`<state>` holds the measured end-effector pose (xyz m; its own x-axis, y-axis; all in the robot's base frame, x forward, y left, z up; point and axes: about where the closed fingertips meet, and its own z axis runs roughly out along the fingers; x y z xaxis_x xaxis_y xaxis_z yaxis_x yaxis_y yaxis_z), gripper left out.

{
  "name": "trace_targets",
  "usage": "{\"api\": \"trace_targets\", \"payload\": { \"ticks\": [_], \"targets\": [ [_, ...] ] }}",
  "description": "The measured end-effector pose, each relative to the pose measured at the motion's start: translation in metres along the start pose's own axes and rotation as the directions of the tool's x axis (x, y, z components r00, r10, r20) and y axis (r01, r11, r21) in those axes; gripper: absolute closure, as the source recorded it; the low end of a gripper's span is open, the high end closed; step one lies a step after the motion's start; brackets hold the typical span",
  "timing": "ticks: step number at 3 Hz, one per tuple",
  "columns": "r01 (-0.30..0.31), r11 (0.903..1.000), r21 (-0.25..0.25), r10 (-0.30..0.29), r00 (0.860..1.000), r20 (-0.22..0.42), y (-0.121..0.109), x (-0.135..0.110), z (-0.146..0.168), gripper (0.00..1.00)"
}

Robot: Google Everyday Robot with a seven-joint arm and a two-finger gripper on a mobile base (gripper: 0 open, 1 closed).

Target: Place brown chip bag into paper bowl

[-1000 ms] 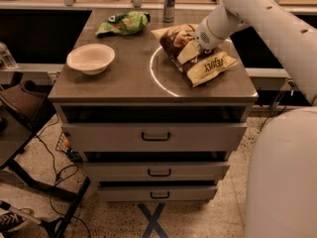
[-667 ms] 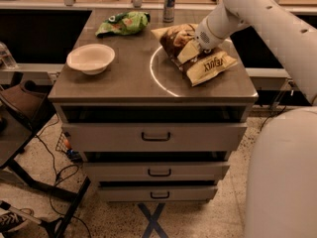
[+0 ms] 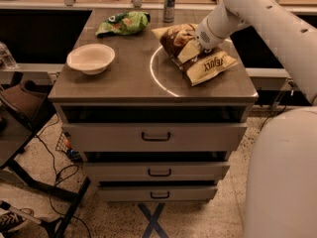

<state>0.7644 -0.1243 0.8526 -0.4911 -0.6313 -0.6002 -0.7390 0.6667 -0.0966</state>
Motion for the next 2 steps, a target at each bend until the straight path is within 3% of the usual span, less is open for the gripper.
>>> {"api": "trace_targets", "payload": {
  "ticks": [2],
  "targets": [
    [0.0,1.0,0.0,0.0,1.0,0.0,0.0,-0.0001,0.0,1.0]
  ]
}}
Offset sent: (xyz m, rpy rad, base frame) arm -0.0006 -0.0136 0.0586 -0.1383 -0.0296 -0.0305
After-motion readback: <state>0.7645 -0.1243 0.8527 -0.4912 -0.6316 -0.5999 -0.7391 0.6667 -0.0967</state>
